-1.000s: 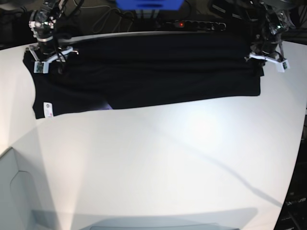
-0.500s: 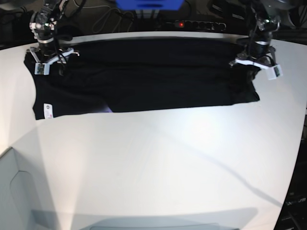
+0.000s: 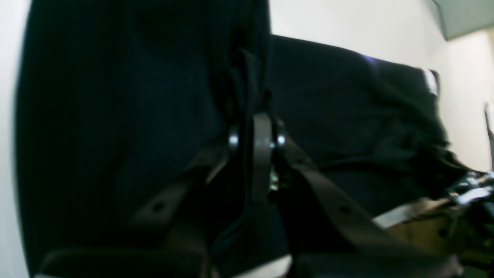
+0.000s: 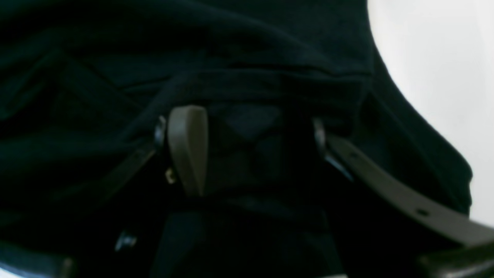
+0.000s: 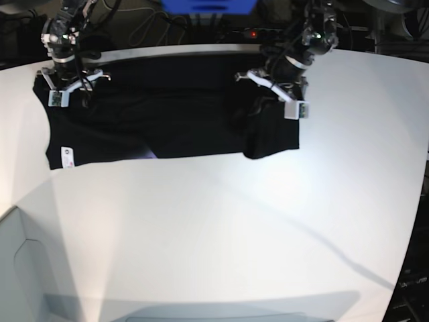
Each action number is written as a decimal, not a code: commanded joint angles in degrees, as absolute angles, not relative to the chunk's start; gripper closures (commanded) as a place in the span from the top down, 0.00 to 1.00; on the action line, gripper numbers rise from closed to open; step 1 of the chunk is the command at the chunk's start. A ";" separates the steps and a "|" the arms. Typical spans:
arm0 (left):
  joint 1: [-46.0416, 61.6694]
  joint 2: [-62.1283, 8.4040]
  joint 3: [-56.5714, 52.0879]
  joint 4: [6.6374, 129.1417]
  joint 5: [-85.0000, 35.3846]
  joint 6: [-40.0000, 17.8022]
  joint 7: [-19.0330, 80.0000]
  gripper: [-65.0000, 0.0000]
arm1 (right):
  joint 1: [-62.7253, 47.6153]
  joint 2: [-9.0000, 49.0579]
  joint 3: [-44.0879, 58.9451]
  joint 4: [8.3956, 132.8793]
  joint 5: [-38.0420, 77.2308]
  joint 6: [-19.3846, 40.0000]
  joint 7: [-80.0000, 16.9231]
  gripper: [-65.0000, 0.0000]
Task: Fold the T-shirt properly
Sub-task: 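Fold the end held by the left gripper toward the right gripper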
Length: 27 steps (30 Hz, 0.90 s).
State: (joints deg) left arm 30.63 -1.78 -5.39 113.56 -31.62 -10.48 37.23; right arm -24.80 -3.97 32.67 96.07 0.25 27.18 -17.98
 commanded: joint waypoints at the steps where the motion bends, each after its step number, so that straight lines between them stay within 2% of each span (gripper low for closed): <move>1: 29.67 -1.71 -4.00 113.80 -32.31 -10.68 36.18 0.00 | -25.01 -3.91 32.84 96.48 0.04 27.12 -18.59 0.52; 13: 20.70 -1.71 13.05 107.03 -20.00 -10.59 36.26 0.00 | -25.01 -3.74 32.84 96.48 0.04 27.12 -18.59 0.52; 27: 12.79 -1.54 25.36 100.70 -12.44 -10.59 36.18 0.00 | -25.01 -3.65 32.84 96.48 0.04 27.12 -18.59 0.52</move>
